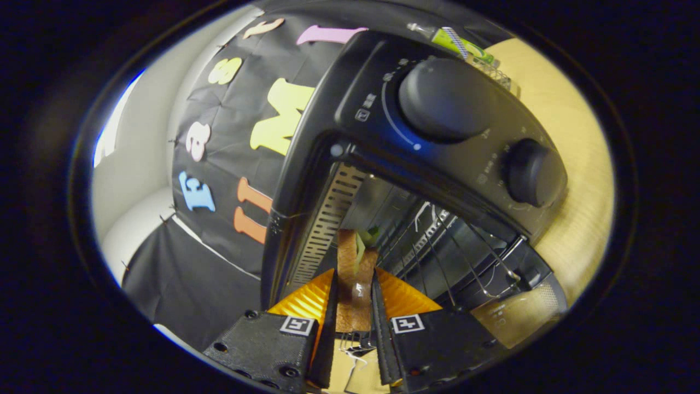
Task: Open the toaster oven, put the food inside, and close the toaster oven door.
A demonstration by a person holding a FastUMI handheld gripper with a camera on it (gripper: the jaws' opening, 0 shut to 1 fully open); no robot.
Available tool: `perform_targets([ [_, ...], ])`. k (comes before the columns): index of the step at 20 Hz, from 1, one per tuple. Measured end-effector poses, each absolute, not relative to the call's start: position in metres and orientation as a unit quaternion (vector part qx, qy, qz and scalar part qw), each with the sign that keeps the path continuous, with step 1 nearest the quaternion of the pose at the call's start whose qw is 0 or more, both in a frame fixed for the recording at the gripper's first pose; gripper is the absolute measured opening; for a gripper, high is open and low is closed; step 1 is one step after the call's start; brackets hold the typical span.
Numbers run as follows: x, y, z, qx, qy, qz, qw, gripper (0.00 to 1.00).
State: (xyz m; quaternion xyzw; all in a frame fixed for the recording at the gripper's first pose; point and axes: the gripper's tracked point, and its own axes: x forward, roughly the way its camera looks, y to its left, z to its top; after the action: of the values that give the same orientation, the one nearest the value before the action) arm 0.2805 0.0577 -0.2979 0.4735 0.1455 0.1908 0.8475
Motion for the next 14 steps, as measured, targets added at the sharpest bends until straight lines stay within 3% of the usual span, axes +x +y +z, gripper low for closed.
perform_targets([
  [5,0.283,0.059,-0.303,0.404,0.171,0.163,0.884,0.47],
  [10,0.285,0.06,-0.307,0.312,0.188,0.136,0.921,0.73],
  [14,0.286,0.047,-0.306,0.252,0.186,0.101,0.944,0.83],
])
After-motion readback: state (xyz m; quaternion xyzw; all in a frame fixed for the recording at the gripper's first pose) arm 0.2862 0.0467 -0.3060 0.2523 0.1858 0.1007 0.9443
